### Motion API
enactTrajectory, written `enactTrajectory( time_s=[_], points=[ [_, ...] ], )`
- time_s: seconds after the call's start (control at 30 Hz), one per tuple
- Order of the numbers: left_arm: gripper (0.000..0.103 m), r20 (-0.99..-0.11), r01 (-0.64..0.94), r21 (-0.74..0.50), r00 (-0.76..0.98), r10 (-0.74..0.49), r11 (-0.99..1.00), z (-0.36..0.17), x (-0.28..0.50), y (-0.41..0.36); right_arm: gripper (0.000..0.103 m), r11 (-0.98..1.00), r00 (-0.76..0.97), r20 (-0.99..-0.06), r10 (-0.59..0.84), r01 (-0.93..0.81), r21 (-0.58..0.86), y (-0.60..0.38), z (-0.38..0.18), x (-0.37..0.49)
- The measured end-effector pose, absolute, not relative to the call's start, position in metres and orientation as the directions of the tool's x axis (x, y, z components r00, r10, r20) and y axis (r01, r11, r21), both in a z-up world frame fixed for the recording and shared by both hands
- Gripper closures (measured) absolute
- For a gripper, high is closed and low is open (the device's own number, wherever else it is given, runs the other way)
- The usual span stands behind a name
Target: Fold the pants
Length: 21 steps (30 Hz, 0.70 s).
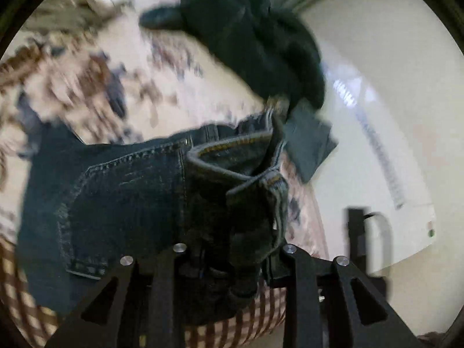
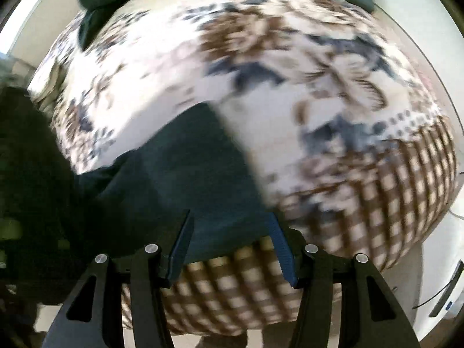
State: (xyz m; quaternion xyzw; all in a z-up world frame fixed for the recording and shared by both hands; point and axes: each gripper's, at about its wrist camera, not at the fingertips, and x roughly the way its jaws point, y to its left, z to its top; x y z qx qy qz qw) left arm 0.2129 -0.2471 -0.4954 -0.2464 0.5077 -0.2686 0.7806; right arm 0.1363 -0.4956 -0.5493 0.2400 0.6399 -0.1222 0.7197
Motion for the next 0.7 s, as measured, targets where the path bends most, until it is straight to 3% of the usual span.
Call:
enactTrajectory(
  time_s=[0.17,0.27,0.5,0.7],
  points=[
    [0.078,-0.778,0.104,-0.58,0.222,-0.587,0.808,-0.539,0.223,-0.293,0.047,0.838,0.145,-0.973,0.18,0.496,0.229,-0.539,-0.559,0.142],
    [0.073,-0.856,0.088,-0.488,0.149,-0.496,0.868,-0.546,0.229,-0.309,0.047,0.809,0.152,-0.955,0.254,0.507,0.296,-0.557,-0.565,0.149],
    [0.03,-0.944,0.172,-0.296,0.093,-0.315,0.939,-0.51,0.222,-0.34,0.042,0.746,0.236,-0.918,0.318,0.536,0.396,-0.587,-0.56,0.162],
    [0.022,-0.969,0.2,-0.108,0.2,-0.148,0.974,-0.471,0.227,-0.323,0.042,0.623,0.309,-0.834,0.457,0.558,0.547,-0.598,-0.567,0.17]
  ],
)
